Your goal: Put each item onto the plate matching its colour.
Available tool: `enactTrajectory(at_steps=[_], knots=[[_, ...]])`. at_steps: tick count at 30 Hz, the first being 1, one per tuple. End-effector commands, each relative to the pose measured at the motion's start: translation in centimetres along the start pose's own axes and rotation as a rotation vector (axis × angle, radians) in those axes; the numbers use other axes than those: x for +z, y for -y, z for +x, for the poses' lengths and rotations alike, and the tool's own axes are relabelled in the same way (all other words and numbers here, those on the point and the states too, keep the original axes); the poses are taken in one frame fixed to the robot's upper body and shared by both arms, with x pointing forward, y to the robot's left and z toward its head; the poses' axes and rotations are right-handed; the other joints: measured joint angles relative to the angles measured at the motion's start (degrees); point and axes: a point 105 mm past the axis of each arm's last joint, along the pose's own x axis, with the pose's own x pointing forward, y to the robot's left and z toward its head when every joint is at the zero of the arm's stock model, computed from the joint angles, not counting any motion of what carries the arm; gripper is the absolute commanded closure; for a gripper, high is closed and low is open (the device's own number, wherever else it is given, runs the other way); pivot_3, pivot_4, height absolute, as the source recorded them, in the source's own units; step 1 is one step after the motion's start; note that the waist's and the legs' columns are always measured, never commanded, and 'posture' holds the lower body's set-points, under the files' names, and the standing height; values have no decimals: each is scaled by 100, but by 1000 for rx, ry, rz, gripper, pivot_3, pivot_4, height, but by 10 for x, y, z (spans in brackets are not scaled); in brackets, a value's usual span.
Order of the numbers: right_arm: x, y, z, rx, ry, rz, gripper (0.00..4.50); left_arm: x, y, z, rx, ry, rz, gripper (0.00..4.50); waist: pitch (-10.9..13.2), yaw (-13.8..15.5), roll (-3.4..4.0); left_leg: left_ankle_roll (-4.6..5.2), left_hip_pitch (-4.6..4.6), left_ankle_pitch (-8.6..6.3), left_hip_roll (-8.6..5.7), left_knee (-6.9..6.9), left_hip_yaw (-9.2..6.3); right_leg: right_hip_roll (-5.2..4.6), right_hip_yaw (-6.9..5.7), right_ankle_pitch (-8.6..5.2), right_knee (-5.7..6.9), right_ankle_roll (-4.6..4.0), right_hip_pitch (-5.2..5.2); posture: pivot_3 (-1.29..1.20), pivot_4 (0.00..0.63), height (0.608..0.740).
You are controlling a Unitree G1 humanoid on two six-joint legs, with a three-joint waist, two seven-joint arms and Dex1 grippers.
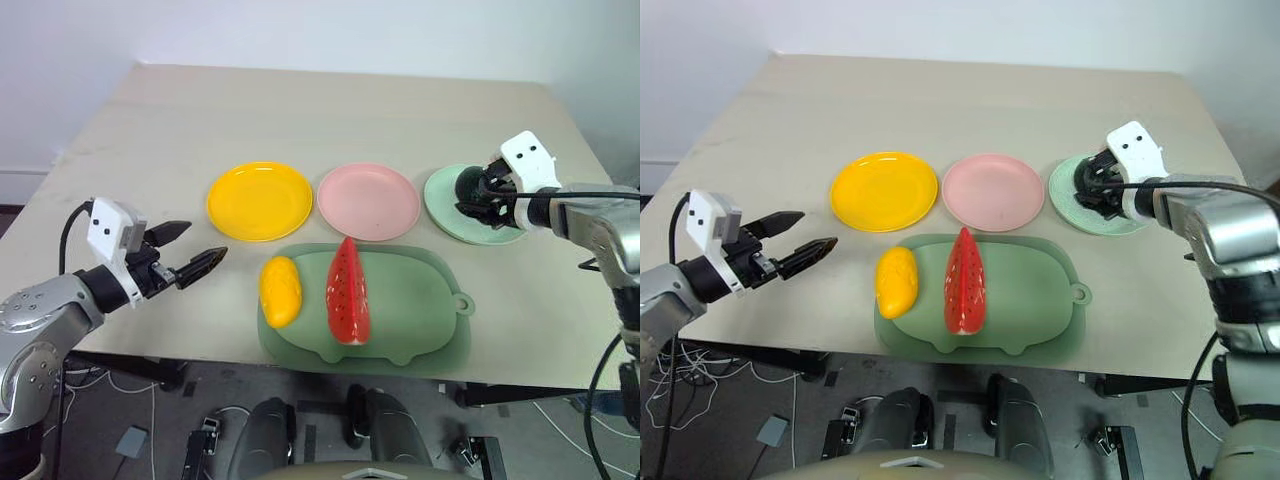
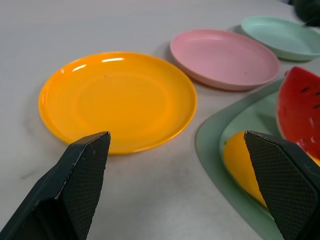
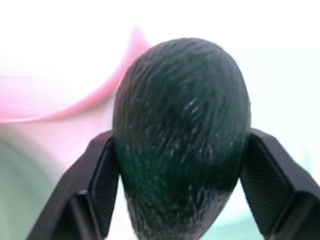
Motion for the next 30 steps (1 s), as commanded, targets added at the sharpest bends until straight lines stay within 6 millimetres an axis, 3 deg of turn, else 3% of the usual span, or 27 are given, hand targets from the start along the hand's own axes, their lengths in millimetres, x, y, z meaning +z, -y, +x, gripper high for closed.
enactTrajectory(at_steps=[1, 4, 6, 9, 15, 18, 20, 22, 25, 30], knots=[[-4, 27, 18, -87, -13, -38, 1467, 9, 2, 2, -6, 31, 37, 0, 2, -41, 3, 0, 0, 0, 0, 1, 4, 0, 0, 1, 1, 0, 0, 0, 150, 740], [-8, 36, 26, -100, -35, -54, 1467, 9, 4, 3, -9, 32, 37, 0, 6, -75, 10, -1, -2, 1, 1, 0, 7, -1, 2, 1, 5, 0, -6, 0, 150, 740], [-8, 37, 28, -89, -36, -68, 704, 8, 5, 3, -10, 36, 33, 0, 6, -89, 10, -12, -1, 7, 3, -1, 6, -1, 2, 1, 9, 1, -8, 0, 150, 740], [5, 36, 24, -61, 7, -117, 41, 6, 7, 2, -8, 36, 29, 0, 6, -133, 10, -11, 0, 6, 6, -1, 0, -1, 3, 1, 9, 1, -7, 0, 150, 740], [49, 32, -27, 17, 143, -203, 41, 3, 7, -2, 2, 33, 19, 0, 13, -142, 24, -11, -1, 7, 10, -1, -8, -5, 3, 2, 14, 2, -10, 0, 150, 740], [73, -4, -64, 219, 207, -124, 41, 1, 6, -2, 0, 25, 16, 0, 13, -134, 24, -8, -2, 5, 11, -1, -10, -6, 1, 1, 14, 2, -12, 0, 150, 740], [78, -40, -80, 372, 200, -50, 41, -1, 4, 0, -4, 19, 18, 0, 12, -151, 22, -4, 2, 2, 14, -1, -11, -4, 0, 1, 14, 1, -9, 0, 150, 740], [74, -88, -91, 541, 140, 19, 41, 1, 0, 6, -9, 29, 18, 0, 11, -161, 21, -6, 8, 3, 20, -1, -10, 0, 1, 2, 16, -1, -6, 0, 150, 740], [66, -127, -89, 634, 97, 57, 41, 3, 0, 15, -32, 42, 20, 0, 8, -153, 18, -11, 9, 5, 22, -1, -14, 2, 0, 2, 21, -3, -6, 0, 150, 740], [62, -160, -70, 663, 102, 113, 41, 4, 1, 24, -51, 49, 27, 0, 8, -120, 18, -11, -4, 6, 4, 4, -11, -13, 0, 5, 19, -2, -9, 0, 150, 740]])
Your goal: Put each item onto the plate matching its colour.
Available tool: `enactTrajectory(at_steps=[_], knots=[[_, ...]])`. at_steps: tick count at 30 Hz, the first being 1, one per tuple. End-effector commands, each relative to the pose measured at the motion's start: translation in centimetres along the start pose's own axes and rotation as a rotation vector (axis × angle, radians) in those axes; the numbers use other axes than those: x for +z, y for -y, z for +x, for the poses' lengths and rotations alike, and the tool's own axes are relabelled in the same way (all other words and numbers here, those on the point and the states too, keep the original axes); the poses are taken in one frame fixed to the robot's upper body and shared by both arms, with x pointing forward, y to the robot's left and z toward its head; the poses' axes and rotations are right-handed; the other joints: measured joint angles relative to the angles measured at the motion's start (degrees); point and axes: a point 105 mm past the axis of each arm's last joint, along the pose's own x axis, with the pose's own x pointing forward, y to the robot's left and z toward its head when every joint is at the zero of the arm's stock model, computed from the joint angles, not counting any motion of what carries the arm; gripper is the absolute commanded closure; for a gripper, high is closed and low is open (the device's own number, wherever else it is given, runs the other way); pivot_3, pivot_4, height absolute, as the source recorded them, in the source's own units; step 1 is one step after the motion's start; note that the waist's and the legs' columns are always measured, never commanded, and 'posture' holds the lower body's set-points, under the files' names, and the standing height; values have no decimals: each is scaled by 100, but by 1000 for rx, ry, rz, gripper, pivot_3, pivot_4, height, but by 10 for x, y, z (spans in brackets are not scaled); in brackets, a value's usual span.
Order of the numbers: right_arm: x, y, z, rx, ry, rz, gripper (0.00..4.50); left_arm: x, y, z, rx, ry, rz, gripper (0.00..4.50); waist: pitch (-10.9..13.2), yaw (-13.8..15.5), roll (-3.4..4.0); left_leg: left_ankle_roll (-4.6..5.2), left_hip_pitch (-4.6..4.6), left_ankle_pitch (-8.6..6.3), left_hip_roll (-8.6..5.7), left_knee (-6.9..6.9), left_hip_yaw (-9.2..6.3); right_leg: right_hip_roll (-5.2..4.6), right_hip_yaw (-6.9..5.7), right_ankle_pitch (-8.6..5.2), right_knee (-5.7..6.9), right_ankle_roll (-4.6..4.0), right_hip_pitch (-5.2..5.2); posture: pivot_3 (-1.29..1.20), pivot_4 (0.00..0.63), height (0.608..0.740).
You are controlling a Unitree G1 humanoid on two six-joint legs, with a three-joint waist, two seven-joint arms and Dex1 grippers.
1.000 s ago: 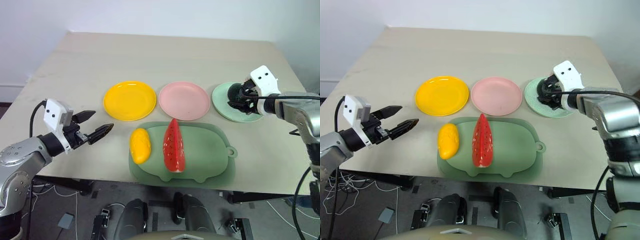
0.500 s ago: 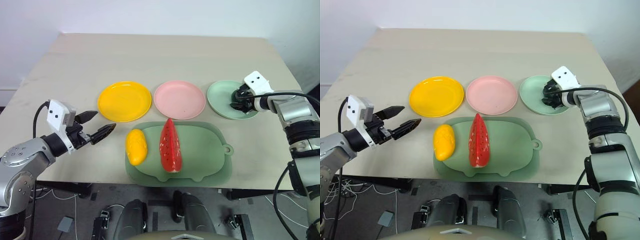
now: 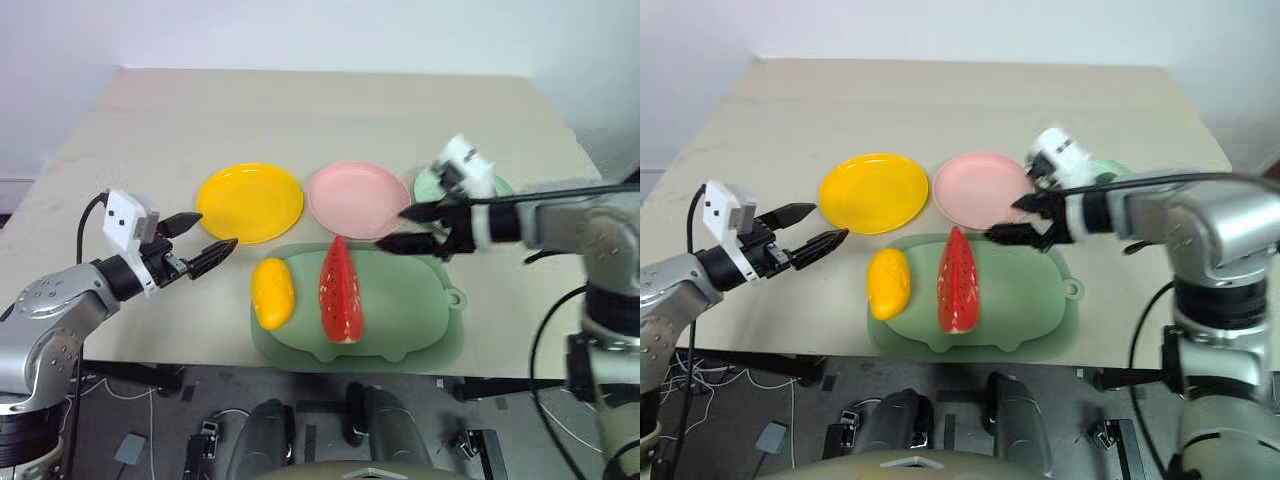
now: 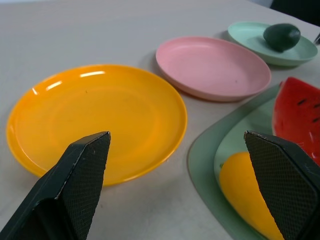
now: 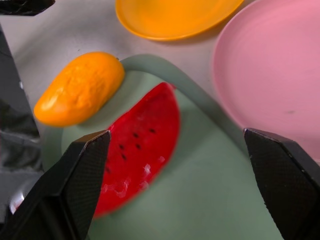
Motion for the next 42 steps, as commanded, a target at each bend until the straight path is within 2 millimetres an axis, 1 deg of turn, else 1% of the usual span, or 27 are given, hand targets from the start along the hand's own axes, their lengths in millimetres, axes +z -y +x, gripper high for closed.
enactTrajectory(at_steps=[1, 4, 9, 14, 16, 20, 24, 27, 29, 31, 36, 42], knots=[[-1, -5, 8, -48, 15, -8, 41, 10, 2, 3, -13, 35, 39, 0, -1, 2, -1, -1, -1, 0, -1, 0, 1, 0, 0, 0, -1, 0, 0, 0, 150, 740], [-12, -8, 22, -60, -16, 22, 41, 10, 2, 4, -14, 37, 42, 0, -3, -21, -6, -4, 1, 2, -1, -2, 0, 2, -1, 0, -1, 0, 0, 0, 150, 740], [-15, -19, 28, -16, -35, 46, 41, 9, 2, 0, -7, 36, 43, 0, -3, -45, -5, 1, 6, 0, 1, -4, 1, 5, 0, 0, 3, 0, 1, 0, 150, 740], [-20, -23, 31, -20, -76, 56, 41, 7, 6, -2, -3, 34, 34, 0, -3, -42, -5, 2, 6, -1, 4, -5, 0, 8, 0, 0, 3, 0, 0, 0, 150, 740], [-16, -21, 29, -47, -78, 26, 41, 6, 6, -3, 3, 32, 33, 0, -3, -41, -5, 2, 5, -1, 4, -5, -1, 7, 0, 0, 2, 0, 1, 0, 150, 740], [-3, -13, 19, -173, -79, -104, 41, 6, 6, -5, 10, 29, 30, 0, -3, -37, -4, 4, 4, -2, 4, -5, -2, 7, 0, -1, 1, 1, 0, 0, 150, 740], [8, -8, 6, -206, -66, -162, 41, 5, 6, -5, 14, 28, 29, 0, -3, -29, -5, 6, 2, -3, 4, -5, -5, 7, -1, -1, -2, 2, 0, 0, 150, 740], [20, -5, -5, -191, -35, -161, 41, 5, 5, -6, 16, 26, 29, 0, -3, -33, -5, 7, 1, -4, 5, -5, -3, 7, 0, -1, -3, 2, -1, 0, 150, 740], [29, -9, -10, -117, -2, -115, 41, 5, 5, -6, 13, 24, 28, 0, -3, -43, -5, 7, 2, -4, 6, -6, -4, 9, -1, -1, -3, 1, -2, 0, 150, 740], [34, -14, -10, -38, 20, -62, 41, 5, 6, -4, 4, 21, 29, 0, -3, -42, -5, 7, 3, -4, 7, -6, -3, 11, 0, -1, -2, 1, -2, 0, 150, 740], [28, -30, 0, 72, -13, -19, 41, 7, 5, -1, -9, 21, 30, 0, -3, -31, -5, 7, 1, -4, 7, -6, -2, 8, -1, -1, -3, 1, -2, 0, 150, 740], [21, -35, 22, 47, -48, 3, 41, 6, 4, 1, -16, 19, 31, 0, -3, -40, -5, 7, 1, -4, 7, -6, -1, 8, -1, -1, -2, 1, -3, 0, 150, 740]])
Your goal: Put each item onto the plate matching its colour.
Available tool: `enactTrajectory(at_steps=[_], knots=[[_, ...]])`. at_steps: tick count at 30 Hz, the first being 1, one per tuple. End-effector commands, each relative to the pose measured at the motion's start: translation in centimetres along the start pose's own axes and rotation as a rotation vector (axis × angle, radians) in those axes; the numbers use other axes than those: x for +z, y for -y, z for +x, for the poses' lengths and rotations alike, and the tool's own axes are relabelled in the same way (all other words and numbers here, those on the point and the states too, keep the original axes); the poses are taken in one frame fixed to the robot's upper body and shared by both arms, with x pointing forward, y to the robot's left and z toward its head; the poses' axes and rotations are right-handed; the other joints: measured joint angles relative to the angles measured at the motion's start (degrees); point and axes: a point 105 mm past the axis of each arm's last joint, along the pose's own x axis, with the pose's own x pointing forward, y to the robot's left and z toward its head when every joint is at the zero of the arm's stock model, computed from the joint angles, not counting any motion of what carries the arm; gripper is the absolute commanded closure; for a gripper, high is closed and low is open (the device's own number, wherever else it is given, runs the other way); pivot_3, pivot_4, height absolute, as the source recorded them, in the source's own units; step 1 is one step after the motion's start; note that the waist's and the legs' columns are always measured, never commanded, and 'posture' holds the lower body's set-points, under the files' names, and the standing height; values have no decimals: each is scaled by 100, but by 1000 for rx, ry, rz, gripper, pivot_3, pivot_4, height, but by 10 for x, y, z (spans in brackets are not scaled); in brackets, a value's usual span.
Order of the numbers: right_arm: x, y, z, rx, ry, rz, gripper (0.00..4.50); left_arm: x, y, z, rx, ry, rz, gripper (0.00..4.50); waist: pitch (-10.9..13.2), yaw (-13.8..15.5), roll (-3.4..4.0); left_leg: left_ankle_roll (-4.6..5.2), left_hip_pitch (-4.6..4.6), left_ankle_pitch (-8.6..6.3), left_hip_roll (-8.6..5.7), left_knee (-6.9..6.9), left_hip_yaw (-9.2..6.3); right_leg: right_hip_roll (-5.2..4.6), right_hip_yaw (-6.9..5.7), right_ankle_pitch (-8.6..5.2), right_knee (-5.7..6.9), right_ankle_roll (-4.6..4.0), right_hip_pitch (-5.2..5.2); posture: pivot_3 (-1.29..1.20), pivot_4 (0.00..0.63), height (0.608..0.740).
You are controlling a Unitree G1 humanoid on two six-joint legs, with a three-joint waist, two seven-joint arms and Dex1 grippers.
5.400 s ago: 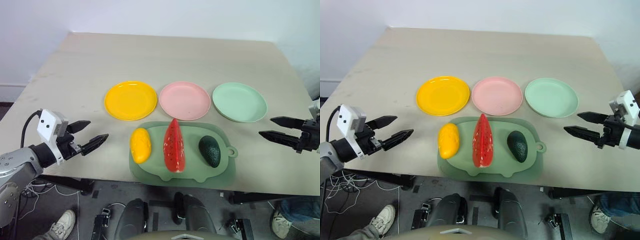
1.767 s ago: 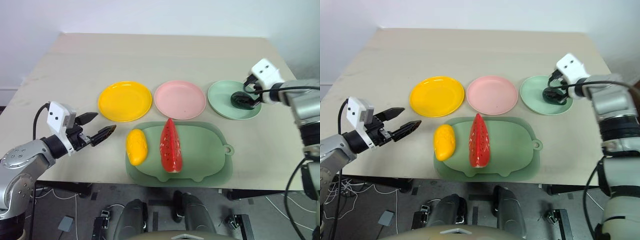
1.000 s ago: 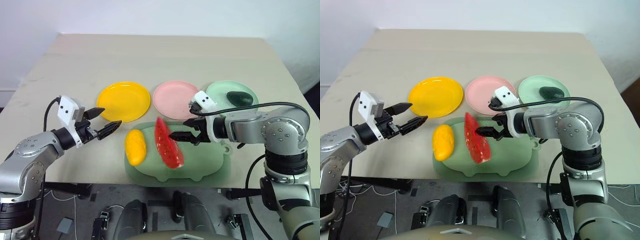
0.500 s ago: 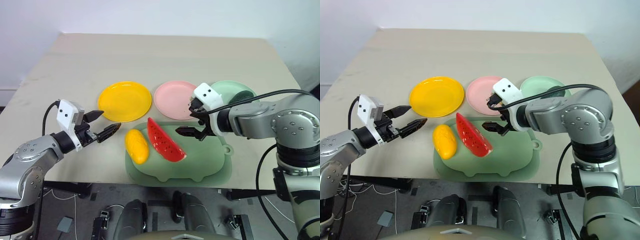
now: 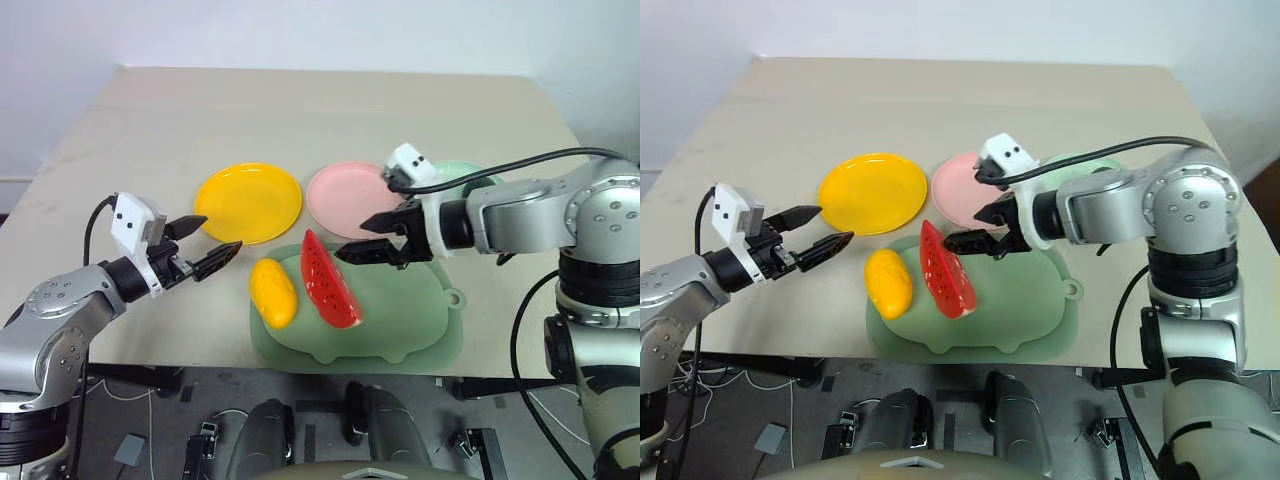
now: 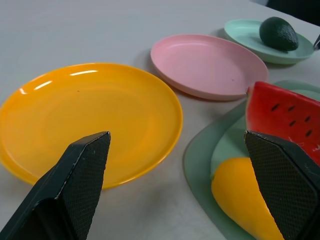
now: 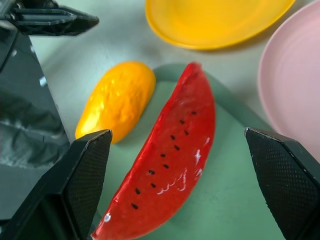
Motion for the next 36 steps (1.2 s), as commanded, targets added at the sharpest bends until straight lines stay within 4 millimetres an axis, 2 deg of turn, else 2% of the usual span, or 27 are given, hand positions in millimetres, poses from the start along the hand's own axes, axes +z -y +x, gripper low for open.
enactTrajectory(at_steps=[1, 6, 11, 15, 21, 24, 27, 29, 31, 32, 36], knots=[[4, -3, 9, -14, 9, 11, 41, 9, 0, -1, -4, 22, 32, 0, 0, -4, 0, 0, 0, 0, 0, 0, 0, 0, 0, 0, 0, 0, 0, 0, 150, 740], [-3, -4, 26, -48, -35, 18, 41, 9, 1, -2, 2, 22, 34, 0, 0, -3, 1, 0, -2, 0, 1, 0, 1, -1, 0, 0, 0, 0, -2, 0, 150, 740], [-20, -4, 37, -105, -121, -35, 41, 9, 1, -4, 9, 22, 37, 0, 0, 1, 1, 0, -3, 0, 2, 0, 0, -1, 0, 0, -1, 0, -3, 0, 150, 740], [-42, 11, 39, -197, -189, -49, 41, 10, 1, -5, 13, 22, 38, 0, 0, 2, 1, 1, -4, 0, 6, 0, 0, -2, 0, 0, -2, 1, -3, 0, 150, 740], [-58, 25, 37, -290, -239, -103, 41, 10, 0, -4, 13, 22, 39, 0, 0, 1, 1, 1, -4, -1, 5, 0, -1, -2, 0, 0, -2, 1, -4, 0, 150, 740], [-57, 25, 39, -295, -229, -171, 41, 10, 1, -3, 12, 27, 40, 0, 0, -5, 1, 1, -5, -1, 3, -2, 0, 0, 0, -1, -2, 1, -7, 0, 150, 740], [-55, 24, 39, -299, -214, -281, 622, 10, 1, -2, 12, 29, 42, 0, 0, -4, 1, 1, -6, -1, 3, -5, -1, 2, 0, -2, -3, 1, -11, 0, 150, 740], [-54, 25, 36, -285, -204, -296, 1167, 11, 1, -3, 15, 30, 43, 0, 0, -3, 1, 1, -7, -1, 3, -5, 0, 1, 0, -2, -4, 2, -11, 0, 150, 740], [-48, 28, 33, -276, -186, -292, 1314, 11, 0, -3, 17, 31, 44, 0, 1, -1, 0, 1, -7, -1, 2, -4, 1, 0, 1, -1, -4, 2, -11, 0, 150, 740], [-42, 30, 30, -274, -169, -288, 1347, 11, 0, -3, 17, 31, 45, 0, 1, 0, 0, 1, -7, -1, 2, -4, 1, 0, 0, -1, -4, 2, -11, 0, 150, 740], [10, 40, 14, -290, -27, -256, 1427, 11, 0, -4, 20, 31, 46, 0, 3, -18, 2, 1, -8, -1, 2, -5, 5, 1, 2, -1, -3, 1, -15, 0, 150, 740]])
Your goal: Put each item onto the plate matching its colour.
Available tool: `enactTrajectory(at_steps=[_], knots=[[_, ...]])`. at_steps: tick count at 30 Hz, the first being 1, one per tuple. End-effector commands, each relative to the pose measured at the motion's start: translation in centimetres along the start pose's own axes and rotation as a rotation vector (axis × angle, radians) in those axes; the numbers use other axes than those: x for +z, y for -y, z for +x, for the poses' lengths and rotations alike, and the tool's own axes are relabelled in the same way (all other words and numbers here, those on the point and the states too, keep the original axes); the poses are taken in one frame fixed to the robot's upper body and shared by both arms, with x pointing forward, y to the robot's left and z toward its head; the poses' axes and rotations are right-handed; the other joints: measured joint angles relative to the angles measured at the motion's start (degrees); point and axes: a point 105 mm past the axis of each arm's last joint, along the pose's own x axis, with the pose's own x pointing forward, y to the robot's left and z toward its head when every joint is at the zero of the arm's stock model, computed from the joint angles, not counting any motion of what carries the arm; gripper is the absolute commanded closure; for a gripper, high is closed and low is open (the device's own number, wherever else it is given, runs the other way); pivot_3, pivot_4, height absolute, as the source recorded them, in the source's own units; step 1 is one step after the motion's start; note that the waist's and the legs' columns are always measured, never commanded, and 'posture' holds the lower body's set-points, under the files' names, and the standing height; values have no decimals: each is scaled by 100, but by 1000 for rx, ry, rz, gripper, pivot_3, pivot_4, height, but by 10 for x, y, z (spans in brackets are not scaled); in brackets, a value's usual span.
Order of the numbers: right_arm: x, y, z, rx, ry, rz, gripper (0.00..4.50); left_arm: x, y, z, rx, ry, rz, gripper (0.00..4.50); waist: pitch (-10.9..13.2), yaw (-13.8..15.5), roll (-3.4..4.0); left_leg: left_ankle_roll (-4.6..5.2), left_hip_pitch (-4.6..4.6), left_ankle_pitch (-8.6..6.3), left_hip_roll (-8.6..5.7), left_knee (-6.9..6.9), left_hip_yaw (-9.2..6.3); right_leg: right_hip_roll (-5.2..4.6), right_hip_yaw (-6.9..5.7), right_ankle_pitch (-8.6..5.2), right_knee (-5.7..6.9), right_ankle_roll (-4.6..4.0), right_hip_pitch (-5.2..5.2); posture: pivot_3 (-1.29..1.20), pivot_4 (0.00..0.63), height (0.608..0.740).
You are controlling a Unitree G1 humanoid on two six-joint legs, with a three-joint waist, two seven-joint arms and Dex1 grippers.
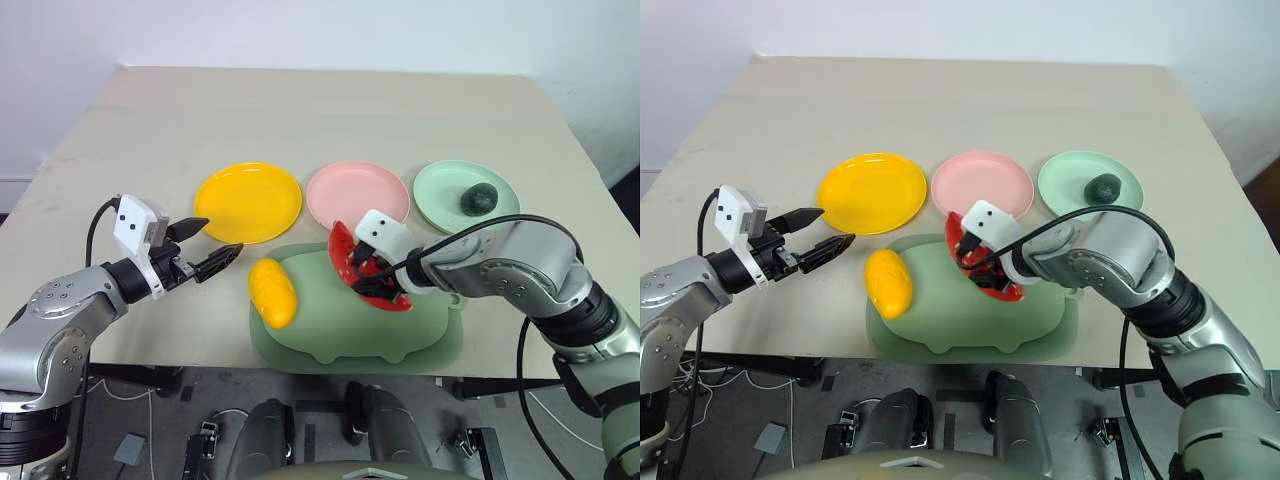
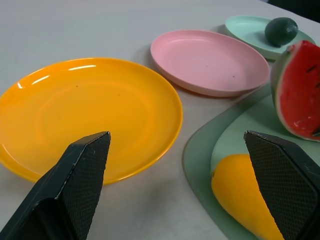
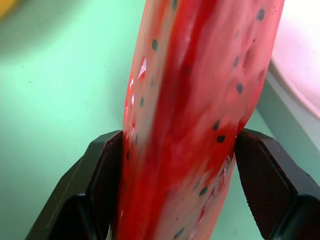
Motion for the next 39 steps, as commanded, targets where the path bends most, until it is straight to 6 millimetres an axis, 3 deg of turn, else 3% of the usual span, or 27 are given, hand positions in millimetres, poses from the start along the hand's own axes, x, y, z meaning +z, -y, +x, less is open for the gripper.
enactTrajectory(at_steps=[1, 3, 6, 11, 16, 19, 21, 27, 33, 39], knots=[[58, 34, -32, -87, 196, 9, 1441, 13, 0, -4, 13, 35, 47, 0, 1, -3, 2, 0, -2, 0, 0, 0, 3, 1, 2, 0, 2, 0, -4, 0, 150, 740], [78, 58, -35, -159, 247, 3, 1441, 13, -2, -5, 16, 34, 48, 0, 1, -2, 2, -1, -4, 0, 0, -1, 2, 3, 2, 0, 3, -1, -7, 0, 150, 740], [89, 87, -23, -252, 263, -59, 1441, 13, -2, -5, 15, 33, 51, 0, -1, 6, -1, 0, -4, 0, -2, -3, 3, 4, 2, -1, 0, -2, -6, 0, 150, 740], [83, 110, 14, -247, 227, -102, 1441, 18, -3, -4, 14, 44, 64, 0, 1, -2, 0, 3, -7, -2, -6, -2, 6, -2, 2, 0, 0, 0, -6, 0, 150, 740], [72, 121, 36, -247, 185, -145, 1441, 19, -1, -9, 16, 38, 79, 0, 2, -11, 2, -4, -13, 2, -3, -3, 6, -1, 1, 1, 3, 0, -14, 0, 150, 740], [75, 120, 37, -222, 195, -171, 450, 19, 1, -11, 11, 32, 85, 0, 4, -17, 3, -13, -14, 7, -1, -3, 8, -3, 2, 1, 3, 0, -14, 0, 150, 740], [76, 119, 34, -206, 209, -206, 26, 20, 3, -13, 6, 26, 91, 0, 4, -16, 5, -15, -14, 8, -1, -3, 8, -3, 1, 1, 3, 0, -14, 0, 150, 740], [91, 113, 4, -233, 357, -382, 26, 24, -2, -18, 35, -4, 108, 0, 6, 4, 7, -13, -9, 7, 0, -3, 3, -3, 0, 1, 7, 0, -12, 0, 150, 740], [90, 116, -31, -296, 450, -458, 26, 45, 10, -14, 87, -20, 96, 0, 5, 13, 6, -18, -8, 10, 0, -2, 1, -9, 1, 1, 7, 1, -8, 0, 150, 740], [96, 133, -50, -384, 517, -389, 26, 51, 48, 2, 45, -70, -93, 0, 5, -13, 3, -23, 9, 13, -1, -2, -2, -7, 8, 2, 9, 1, 6, 0, 150, 740]])
